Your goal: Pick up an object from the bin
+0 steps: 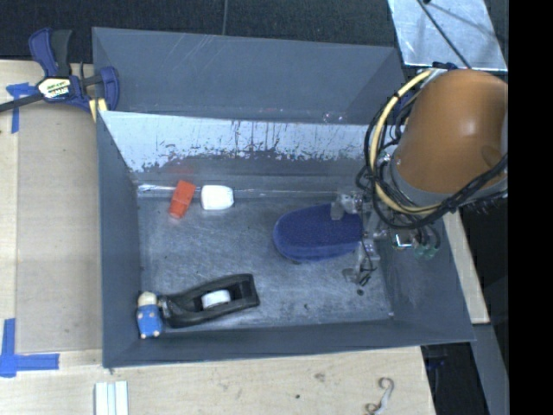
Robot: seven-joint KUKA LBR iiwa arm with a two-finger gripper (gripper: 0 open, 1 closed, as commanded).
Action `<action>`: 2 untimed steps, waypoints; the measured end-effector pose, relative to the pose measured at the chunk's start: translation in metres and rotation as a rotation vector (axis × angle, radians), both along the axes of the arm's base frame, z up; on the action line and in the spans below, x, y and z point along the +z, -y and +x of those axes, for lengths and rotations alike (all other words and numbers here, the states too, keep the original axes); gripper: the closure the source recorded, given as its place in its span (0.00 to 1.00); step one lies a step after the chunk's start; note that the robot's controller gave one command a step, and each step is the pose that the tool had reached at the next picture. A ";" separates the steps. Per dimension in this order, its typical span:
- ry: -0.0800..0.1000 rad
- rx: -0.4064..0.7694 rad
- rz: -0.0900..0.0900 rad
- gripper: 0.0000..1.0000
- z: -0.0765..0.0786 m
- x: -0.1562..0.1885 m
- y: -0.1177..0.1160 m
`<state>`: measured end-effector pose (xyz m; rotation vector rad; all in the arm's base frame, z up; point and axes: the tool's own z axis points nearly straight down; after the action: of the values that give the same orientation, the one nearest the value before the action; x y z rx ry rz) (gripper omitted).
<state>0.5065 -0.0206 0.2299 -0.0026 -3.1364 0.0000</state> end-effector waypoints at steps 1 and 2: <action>0.016 0.082 0.001 0.00 0.067 -0.160 0.068; 0.013 0.587 -0.001 0.00 0.054 -0.129 0.062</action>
Offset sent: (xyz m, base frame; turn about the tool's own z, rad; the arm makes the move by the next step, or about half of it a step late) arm 0.0639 -0.0673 -0.1599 -0.0844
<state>0.5607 -0.0824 0.1013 0.9091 -3.0150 0.0038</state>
